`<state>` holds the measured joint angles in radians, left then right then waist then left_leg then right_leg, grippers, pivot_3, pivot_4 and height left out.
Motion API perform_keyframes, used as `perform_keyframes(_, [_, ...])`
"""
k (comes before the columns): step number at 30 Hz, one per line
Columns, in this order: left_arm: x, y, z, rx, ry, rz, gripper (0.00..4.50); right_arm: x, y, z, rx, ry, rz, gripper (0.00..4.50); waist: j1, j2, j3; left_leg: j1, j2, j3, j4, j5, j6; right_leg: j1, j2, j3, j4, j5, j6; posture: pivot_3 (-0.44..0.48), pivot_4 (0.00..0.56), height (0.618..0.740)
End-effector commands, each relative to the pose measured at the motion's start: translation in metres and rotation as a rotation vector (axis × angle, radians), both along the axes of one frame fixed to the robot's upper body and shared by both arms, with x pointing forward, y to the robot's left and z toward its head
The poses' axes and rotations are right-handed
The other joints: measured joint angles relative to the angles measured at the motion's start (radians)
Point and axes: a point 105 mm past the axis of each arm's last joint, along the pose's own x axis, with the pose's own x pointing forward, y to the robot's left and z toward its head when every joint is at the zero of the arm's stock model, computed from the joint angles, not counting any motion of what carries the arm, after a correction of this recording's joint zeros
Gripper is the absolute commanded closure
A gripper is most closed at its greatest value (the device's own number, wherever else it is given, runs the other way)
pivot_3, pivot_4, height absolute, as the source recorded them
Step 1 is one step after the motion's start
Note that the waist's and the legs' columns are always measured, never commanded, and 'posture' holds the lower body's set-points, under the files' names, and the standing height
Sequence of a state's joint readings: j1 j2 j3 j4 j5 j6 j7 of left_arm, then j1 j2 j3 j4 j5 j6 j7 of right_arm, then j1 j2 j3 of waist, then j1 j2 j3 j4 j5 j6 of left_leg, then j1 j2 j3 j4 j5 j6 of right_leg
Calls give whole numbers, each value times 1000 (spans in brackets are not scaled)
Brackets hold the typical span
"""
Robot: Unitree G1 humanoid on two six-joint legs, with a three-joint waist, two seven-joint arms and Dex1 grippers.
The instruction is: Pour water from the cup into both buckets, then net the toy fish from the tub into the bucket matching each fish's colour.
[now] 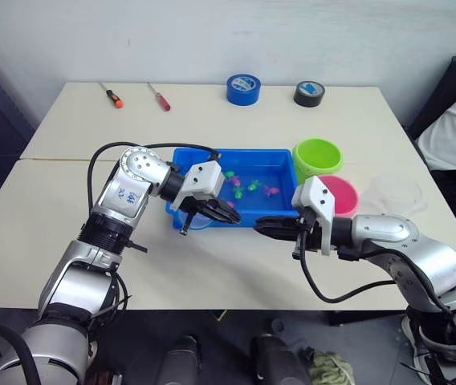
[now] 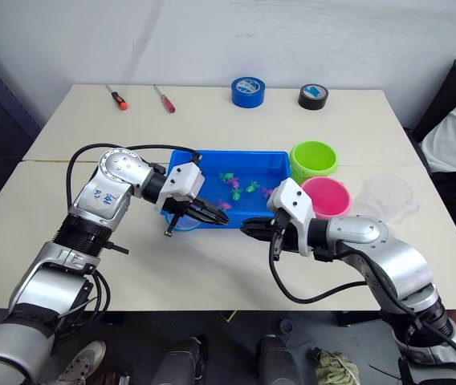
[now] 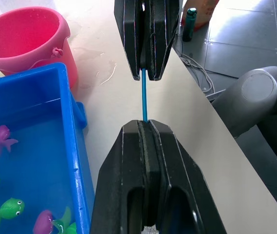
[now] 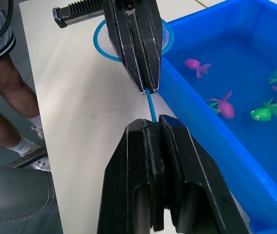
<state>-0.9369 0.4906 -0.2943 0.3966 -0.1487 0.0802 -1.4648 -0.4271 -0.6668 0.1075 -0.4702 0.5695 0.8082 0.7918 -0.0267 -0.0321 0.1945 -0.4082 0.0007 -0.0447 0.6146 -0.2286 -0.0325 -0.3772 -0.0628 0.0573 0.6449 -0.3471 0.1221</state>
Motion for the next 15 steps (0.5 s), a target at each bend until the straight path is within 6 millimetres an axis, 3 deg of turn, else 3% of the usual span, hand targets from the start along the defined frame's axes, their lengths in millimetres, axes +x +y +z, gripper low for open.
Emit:
perform_keyframes(1, [0,1,14,-14,-49,-2,4500,0,-1,11,6,-56,2,4453,0,0,0,0,0,0,0,0,0,0,0,0,0,0,0,0,150,734])
perform_keyframes(9, [2,5,11,16,-7,22,4500,-2,-1,11,9,-56,17,4453,0,0,0,0,0,0,0,0,0,0,0,0,0,0,0,0,150,734])
perform_keyframes(15, [6,8,20,-28,24,68,2332,-4,-2,10,-5,-49,24,4500,0,0,0,0,0,0,0,0,0,0,0,0,0,0,0,0,150,734])
